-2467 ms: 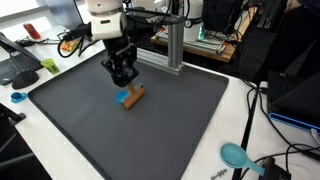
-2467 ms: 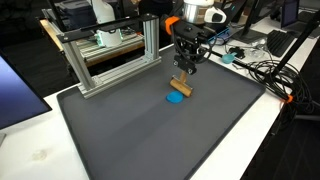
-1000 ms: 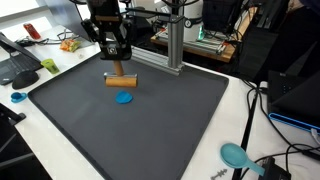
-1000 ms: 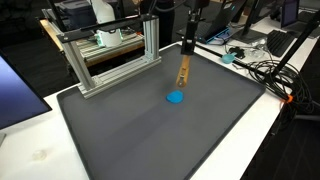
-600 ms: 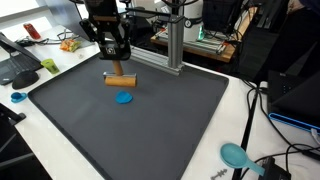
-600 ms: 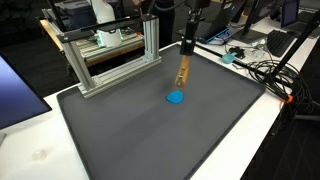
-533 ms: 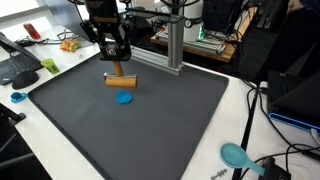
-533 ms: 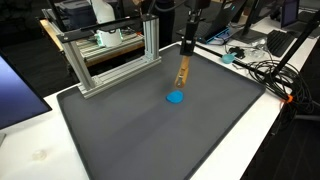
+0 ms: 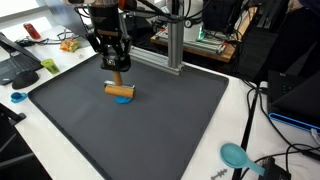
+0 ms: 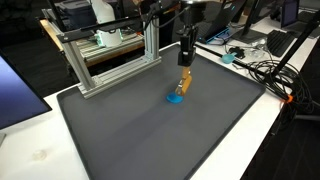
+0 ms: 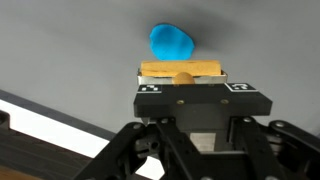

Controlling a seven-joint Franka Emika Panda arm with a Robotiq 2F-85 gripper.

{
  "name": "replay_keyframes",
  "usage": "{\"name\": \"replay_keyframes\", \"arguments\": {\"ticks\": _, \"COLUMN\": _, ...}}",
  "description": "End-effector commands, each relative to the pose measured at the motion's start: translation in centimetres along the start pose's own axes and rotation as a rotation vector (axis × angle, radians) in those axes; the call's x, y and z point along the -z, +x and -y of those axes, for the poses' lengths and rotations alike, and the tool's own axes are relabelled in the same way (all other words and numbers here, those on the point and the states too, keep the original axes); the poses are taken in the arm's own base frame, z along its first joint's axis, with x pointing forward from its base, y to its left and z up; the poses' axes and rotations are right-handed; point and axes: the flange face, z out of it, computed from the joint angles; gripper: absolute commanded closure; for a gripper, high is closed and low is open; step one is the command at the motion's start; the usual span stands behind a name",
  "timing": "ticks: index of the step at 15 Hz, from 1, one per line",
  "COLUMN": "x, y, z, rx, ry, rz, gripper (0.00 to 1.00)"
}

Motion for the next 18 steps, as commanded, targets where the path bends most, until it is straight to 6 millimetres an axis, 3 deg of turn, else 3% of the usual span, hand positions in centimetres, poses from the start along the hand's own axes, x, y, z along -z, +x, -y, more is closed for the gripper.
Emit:
{"name": "replay_keyframes", "arguments": {"ticks": 1, "x": -0.5, "y": -1.6, "z": -0.1, "rx": -0.105, "ry": 0.046, "rz": 0.022, "gripper": 0.78}}
{"name": "replay_keyframes", "arguments": {"ticks": 11, "x": -2.1, "y": -2.9, "z": -3.6, "rx": -0.317, "ry": 0.056, "rz": 0.021, "gripper": 0.78}}
{"name": "replay_keyframes", "arguments": {"ticks": 18, "x": -3.3, "y": -2.5, "z": -3.6, "rx": -0.376, "ry": 0.096, "rz": 0.036, "gripper": 0.78}}
